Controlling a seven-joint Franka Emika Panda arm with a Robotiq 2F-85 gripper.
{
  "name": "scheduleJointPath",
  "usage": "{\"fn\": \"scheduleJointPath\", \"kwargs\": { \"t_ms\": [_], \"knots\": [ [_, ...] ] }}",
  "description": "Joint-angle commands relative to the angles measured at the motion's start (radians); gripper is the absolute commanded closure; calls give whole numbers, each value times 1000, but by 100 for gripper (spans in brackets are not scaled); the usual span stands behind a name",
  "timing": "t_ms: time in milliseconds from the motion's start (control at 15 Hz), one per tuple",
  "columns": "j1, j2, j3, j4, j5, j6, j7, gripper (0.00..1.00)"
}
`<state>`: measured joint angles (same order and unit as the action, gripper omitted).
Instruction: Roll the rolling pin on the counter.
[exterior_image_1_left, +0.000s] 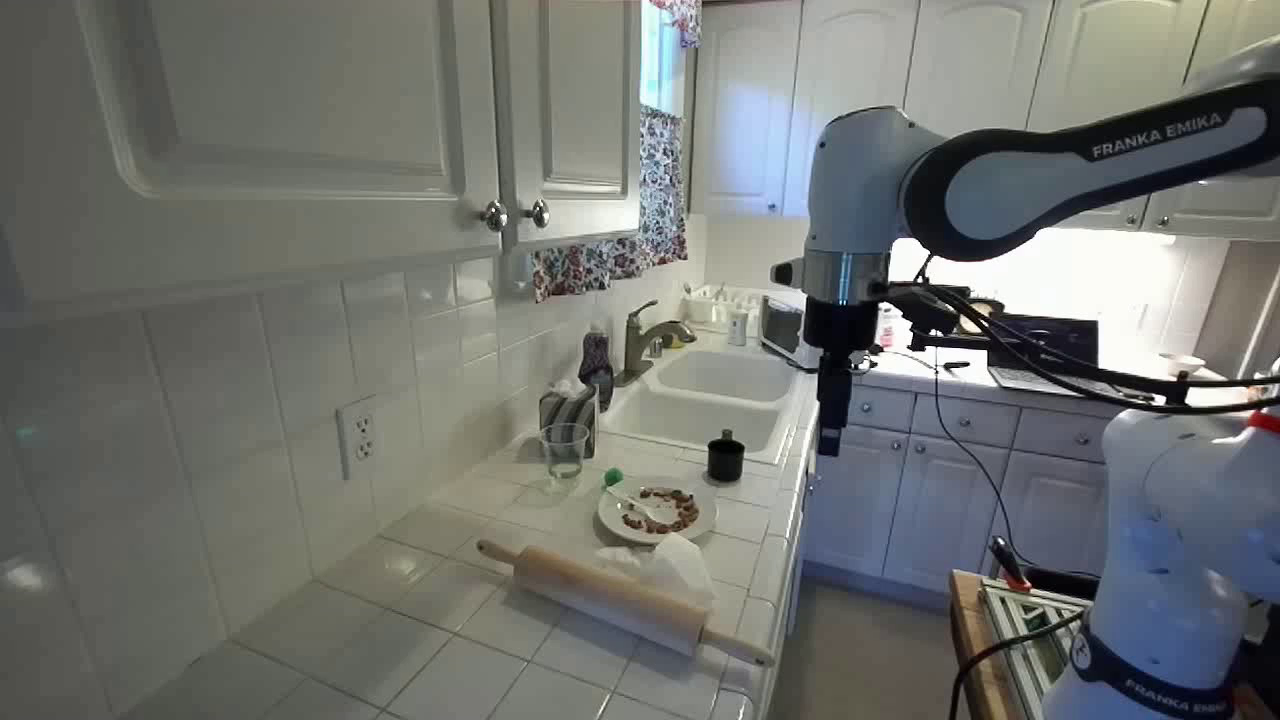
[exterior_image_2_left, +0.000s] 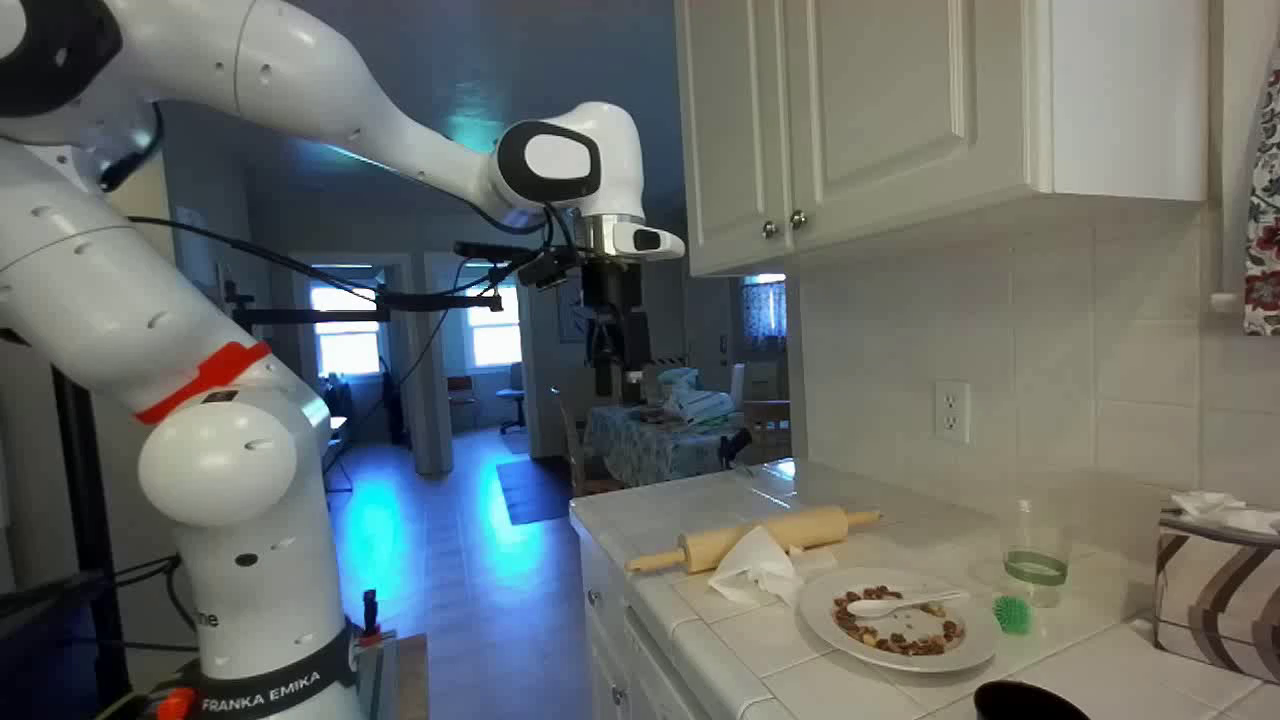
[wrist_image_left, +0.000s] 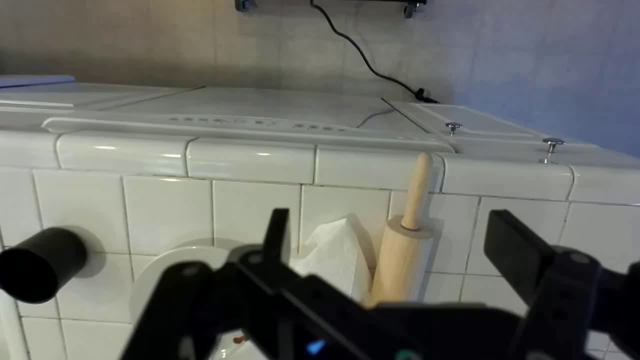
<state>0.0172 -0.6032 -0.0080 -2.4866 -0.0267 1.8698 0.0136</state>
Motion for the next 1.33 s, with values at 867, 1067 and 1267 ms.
{"fn": "scheduleJointPath", "kwargs": {
  "t_ms": [867, 1067, 1267],
  "knots": [
    [-6, 0, 5, 2, 3, -2, -3, 0],
    [-6, 0, 5, 2, 3, -2, -3, 0],
    [14, 45, 34, 25, 39, -3, 45, 0]
  ]
}}
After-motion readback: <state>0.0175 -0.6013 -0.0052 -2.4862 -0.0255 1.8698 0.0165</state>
